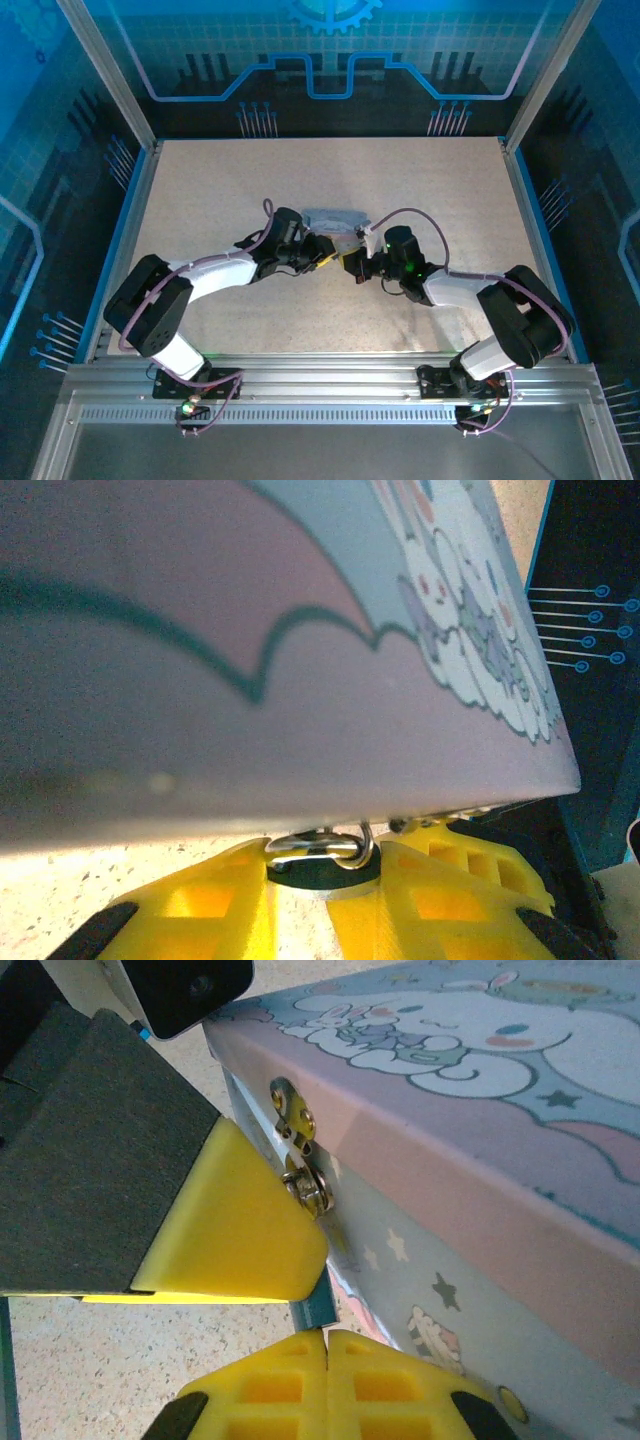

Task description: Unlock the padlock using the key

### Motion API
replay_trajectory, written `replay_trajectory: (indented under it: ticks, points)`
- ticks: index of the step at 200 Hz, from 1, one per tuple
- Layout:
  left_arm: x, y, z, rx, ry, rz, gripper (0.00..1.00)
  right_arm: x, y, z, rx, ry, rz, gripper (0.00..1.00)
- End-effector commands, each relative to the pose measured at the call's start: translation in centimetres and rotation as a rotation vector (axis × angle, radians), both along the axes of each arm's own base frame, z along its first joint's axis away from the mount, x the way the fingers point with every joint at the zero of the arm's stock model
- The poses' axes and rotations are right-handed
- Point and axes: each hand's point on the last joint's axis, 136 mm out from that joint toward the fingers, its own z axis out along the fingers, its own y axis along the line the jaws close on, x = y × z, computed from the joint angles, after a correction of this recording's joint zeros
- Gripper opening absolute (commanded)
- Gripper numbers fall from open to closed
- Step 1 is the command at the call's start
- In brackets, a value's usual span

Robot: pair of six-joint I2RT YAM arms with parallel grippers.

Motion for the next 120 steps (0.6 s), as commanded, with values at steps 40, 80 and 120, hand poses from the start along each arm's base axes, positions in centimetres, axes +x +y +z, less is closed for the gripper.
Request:
replay_trajectory:
  ticks: [40, 80, 120]
  points:
    - [-1.8, -4.0, -0.7, -0.11, 0.003, -0.119, 0.28, -2.0, 1.5, 0.8, 0.027, 0.072, 0.055, 0.01]
    - [-1.8, -4.1, -1.8, -0.102, 0.015, -0.111, 0.31, -2.5, 0.5, -1.0, 0.007, 0.174, -0.013, 0.01]
    - [-1.8, -3.5, -1.6, -0.078, 0.005, -0.098, 0.42, -2.6, -0.2, -2.1, -0.031, 0.264, -0.069, 0.01]
